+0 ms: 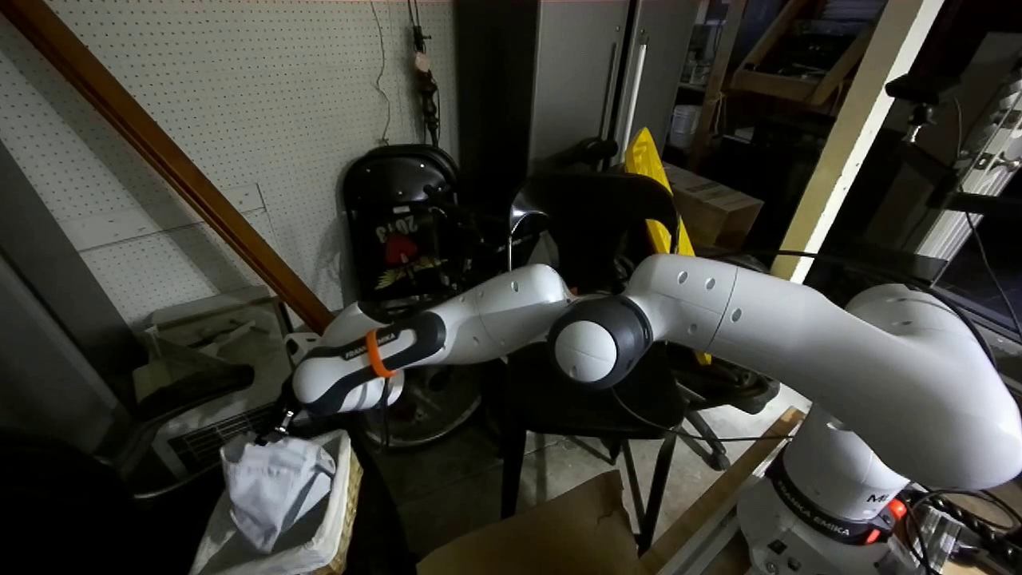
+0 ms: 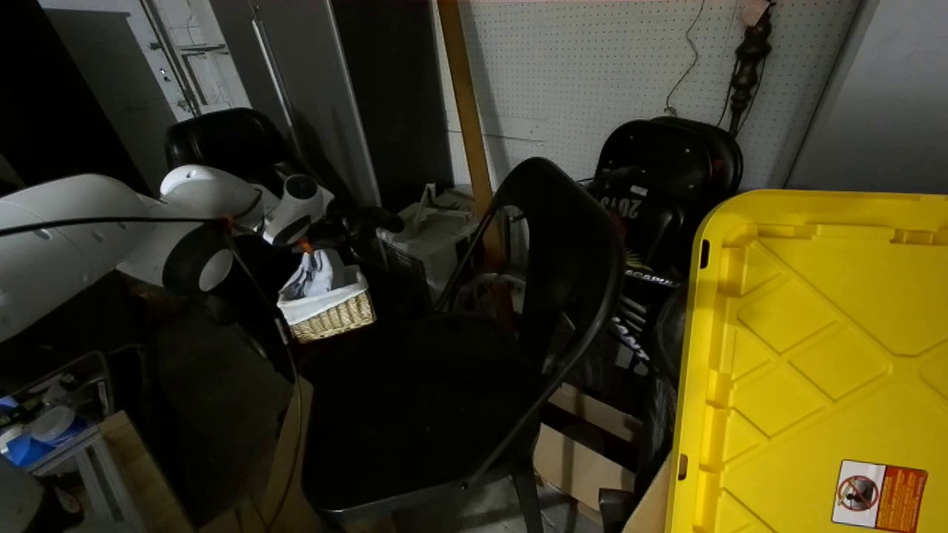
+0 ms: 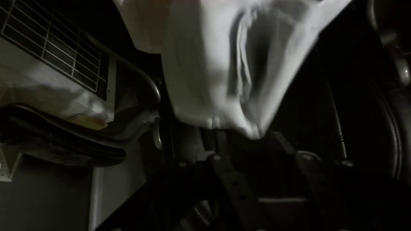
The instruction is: Remove the towel from the chair and put it in the basket
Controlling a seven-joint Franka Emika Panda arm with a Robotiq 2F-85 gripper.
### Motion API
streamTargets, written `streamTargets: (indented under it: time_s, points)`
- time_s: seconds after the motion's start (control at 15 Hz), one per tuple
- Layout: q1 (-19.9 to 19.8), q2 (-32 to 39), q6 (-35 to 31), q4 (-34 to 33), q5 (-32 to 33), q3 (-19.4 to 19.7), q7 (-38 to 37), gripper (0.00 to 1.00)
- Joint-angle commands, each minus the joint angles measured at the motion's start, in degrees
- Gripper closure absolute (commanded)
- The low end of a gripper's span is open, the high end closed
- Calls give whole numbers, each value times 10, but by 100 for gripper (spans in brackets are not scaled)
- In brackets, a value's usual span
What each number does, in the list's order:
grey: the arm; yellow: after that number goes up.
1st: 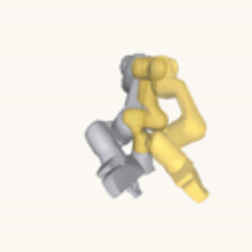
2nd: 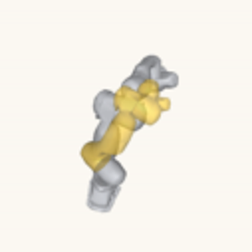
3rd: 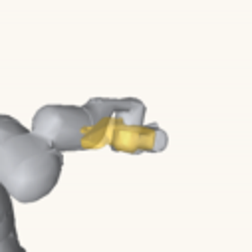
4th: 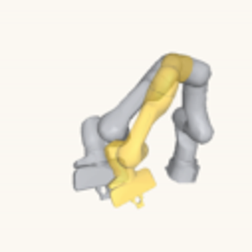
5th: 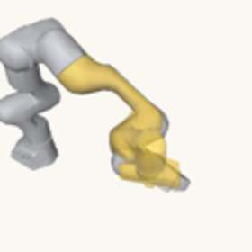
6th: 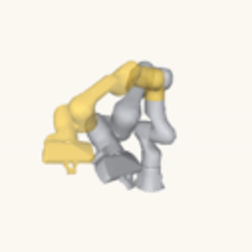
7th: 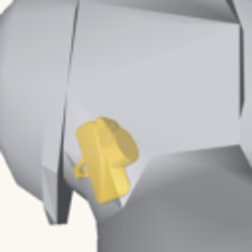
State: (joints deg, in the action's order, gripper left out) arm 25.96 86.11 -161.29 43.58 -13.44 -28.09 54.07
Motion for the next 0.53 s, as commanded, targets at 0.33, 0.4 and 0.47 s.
streamTargets:
  time_s: [0.33,0.4,0.47]
  points:
    - [26,-2,143,-36,31,101,-168,0]
    - [28,-3,177,-46,46,110,-207,0]
    - [34,-25,200,-25,29,136,-231,0]
